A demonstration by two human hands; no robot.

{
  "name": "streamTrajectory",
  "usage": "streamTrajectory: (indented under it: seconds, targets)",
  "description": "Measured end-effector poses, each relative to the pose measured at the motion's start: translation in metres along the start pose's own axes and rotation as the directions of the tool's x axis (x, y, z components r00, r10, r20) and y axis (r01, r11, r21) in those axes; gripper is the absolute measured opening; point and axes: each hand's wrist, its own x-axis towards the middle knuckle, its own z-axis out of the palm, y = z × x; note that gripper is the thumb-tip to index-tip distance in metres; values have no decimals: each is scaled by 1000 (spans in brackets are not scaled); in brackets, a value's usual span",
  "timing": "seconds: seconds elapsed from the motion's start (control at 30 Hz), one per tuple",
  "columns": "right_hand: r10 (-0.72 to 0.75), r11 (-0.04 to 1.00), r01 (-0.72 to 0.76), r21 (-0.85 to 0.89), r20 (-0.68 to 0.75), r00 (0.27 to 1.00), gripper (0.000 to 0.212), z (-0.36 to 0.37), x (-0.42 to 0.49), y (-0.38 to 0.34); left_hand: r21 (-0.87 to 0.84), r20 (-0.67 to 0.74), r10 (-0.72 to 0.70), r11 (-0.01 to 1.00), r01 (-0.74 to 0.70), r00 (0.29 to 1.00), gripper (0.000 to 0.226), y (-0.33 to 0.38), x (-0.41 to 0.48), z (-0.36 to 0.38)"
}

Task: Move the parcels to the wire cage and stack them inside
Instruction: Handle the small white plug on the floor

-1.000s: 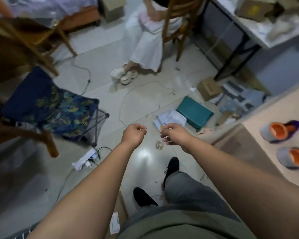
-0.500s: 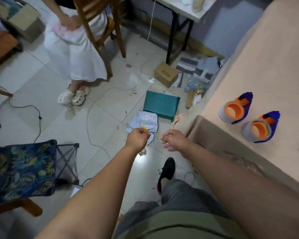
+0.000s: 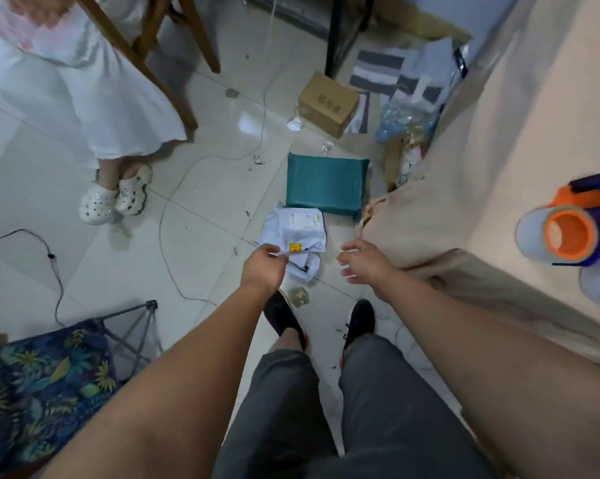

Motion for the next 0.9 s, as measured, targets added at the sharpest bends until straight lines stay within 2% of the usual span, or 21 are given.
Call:
streamTrajectory:
  seconds: [0.2, 0.3, 0.5, 0.6, 0.67, 0.73, 0.8, 0.9]
  targets:
    - [22, 999, -21, 39, -20, 1000, 36, 36, 102, -5, 82, 43, 28, 996, -31, 999, 34, -1, 118, 13]
    - [17, 1000, -17, -9, -18, 1000, 42, 52, 173, 4, 69, 41, -5, 998, 2, 999, 34, -11, 180, 36]
    - [-22, 995, 24, -95, 17, 1000, 70, 83, 352, 36, 64, 5, -63, 996, 63, 998, 57, -60, 320, 99]
    - [-81, 977, 76, -200, -18, 997, 83, 98, 436, 52, 78, -10, -89, 993, 90, 996, 72, -89, 387, 126]
    - [-61, 967, 46, -250, -54, 997, 96, 104, 481, 61, 78, -3, -111, 991, 111, 994, 75, -107, 427, 139]
    - [-14, 977, -1, -214, -67, 998, 106, 107, 515, 71, 25, 19, -127, 992, 127, 992, 77, -119, 458, 152]
    - [14, 992, -21, -124, -53, 998, 99, 111, 537, 81, -72, 49, -158, 984, 161, 986, 76, -127, 478, 163]
    - [41, 998, -44, -46, -61, 997, 84, 119, 549, 92, -229, 104, -154, 958, 175, 982, 61, -133, 489, 177]
